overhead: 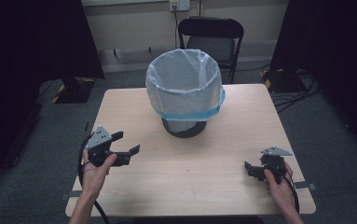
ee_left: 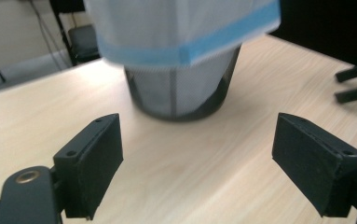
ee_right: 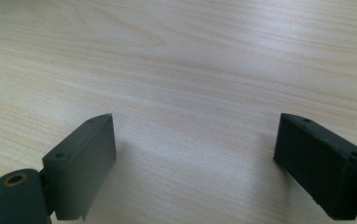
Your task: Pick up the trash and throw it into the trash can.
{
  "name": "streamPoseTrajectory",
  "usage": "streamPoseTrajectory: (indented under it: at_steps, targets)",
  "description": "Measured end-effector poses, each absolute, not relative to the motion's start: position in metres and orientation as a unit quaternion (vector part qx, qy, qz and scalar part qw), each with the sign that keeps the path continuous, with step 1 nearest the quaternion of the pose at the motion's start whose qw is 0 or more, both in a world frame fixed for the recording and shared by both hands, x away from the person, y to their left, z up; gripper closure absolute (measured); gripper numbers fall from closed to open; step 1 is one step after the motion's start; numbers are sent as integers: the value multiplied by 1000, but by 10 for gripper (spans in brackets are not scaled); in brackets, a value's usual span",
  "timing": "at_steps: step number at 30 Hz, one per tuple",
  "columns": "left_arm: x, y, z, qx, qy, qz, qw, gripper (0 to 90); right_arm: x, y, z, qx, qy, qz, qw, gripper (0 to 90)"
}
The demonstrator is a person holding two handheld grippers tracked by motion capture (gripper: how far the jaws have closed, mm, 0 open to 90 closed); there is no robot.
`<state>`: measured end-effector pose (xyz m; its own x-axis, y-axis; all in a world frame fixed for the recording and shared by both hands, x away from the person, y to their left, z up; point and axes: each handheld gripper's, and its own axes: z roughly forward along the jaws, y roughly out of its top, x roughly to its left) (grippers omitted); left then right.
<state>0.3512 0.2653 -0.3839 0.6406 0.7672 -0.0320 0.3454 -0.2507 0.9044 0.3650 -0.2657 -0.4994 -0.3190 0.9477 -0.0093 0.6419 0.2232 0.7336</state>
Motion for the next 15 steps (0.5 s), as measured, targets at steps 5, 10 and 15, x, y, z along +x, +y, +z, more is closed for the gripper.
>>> streamPoseTrajectory:
  at_steps: [5, 10, 15]
  targets:
    - [345, 280, -415, 764, 397, 208, 464, 159, 365, -266, -499, 533, 745, 323, 238, 114]
    - [343, 287, -431, 770, 409, 204, 445, 159, 365, -266, -499, 533, 745, 323, 237, 114]
    - [340, 292, -451, 770, 429, 196, 429, 160, 365, -266, -499, 533, 745, 323, 237, 114]
